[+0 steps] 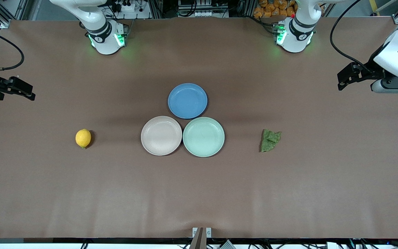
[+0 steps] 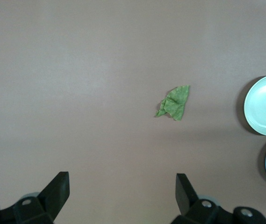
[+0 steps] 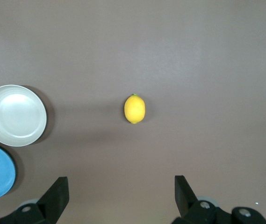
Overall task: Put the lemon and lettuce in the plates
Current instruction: 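Move the left gripper toward the lettuce while the right gripper starts moving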
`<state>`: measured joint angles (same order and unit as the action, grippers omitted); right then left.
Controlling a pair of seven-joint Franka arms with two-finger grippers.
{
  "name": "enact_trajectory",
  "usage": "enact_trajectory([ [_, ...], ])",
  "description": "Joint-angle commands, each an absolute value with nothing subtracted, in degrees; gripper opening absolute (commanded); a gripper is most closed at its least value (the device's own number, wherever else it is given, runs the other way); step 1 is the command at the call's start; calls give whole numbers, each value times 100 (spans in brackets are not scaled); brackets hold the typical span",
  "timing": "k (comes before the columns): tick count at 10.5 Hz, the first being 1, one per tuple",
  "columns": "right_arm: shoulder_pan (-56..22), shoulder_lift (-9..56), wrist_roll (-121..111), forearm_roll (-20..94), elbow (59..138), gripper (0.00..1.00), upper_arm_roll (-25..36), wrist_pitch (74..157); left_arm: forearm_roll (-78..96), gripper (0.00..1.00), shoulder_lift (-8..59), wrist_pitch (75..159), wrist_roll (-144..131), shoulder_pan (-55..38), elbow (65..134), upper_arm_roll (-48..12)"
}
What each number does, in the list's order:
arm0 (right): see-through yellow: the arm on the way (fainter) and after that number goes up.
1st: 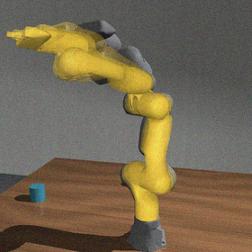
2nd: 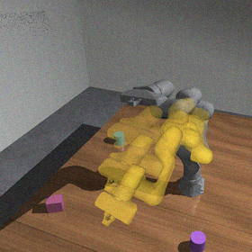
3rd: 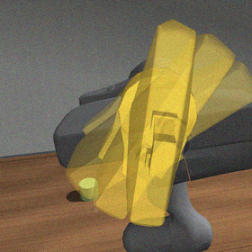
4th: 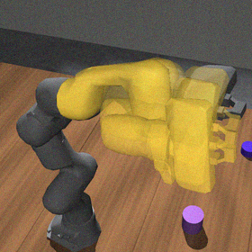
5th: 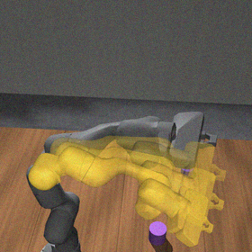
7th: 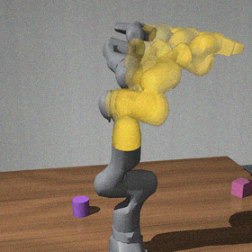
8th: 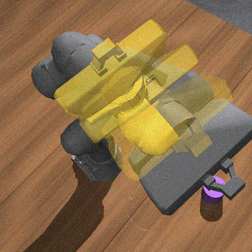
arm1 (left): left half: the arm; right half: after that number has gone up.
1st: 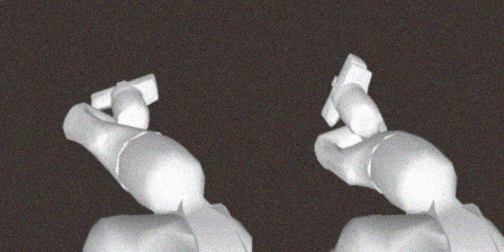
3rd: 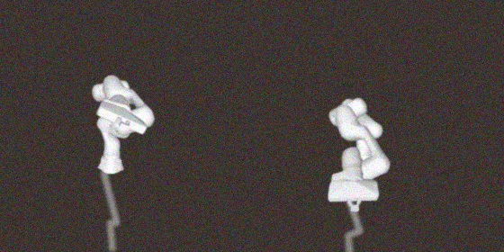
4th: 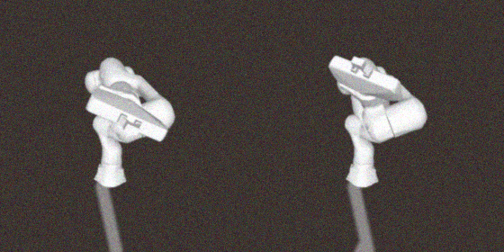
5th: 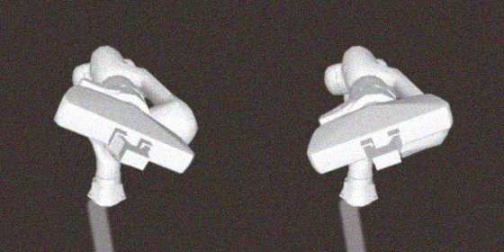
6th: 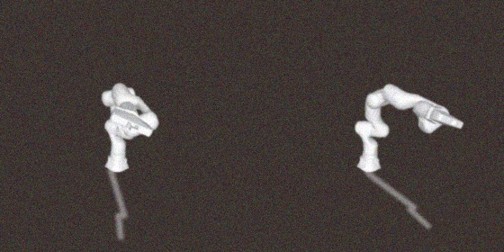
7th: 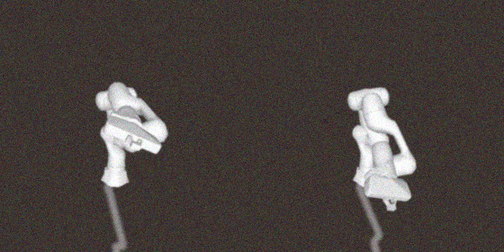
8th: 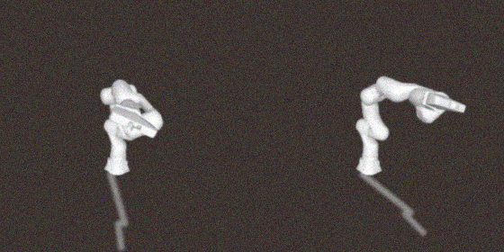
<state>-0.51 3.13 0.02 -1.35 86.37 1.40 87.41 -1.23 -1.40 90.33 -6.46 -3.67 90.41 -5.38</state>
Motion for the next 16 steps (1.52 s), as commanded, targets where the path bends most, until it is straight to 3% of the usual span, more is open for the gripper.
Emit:
enact_trajectory([
  [1,-105,290,44,-342,8631,100,132,8754,-167,100,-263,8974,-414,-325,9087,-571],
  [10,-97,299,97,-281,8657,100,141,8938,-26,100,719,9053,-527,-439,9044,-571],
  [16,-106,378,97,-281,8675,100,132,9070,448,100,1458,9624,-764,-624,9044,-571],
])
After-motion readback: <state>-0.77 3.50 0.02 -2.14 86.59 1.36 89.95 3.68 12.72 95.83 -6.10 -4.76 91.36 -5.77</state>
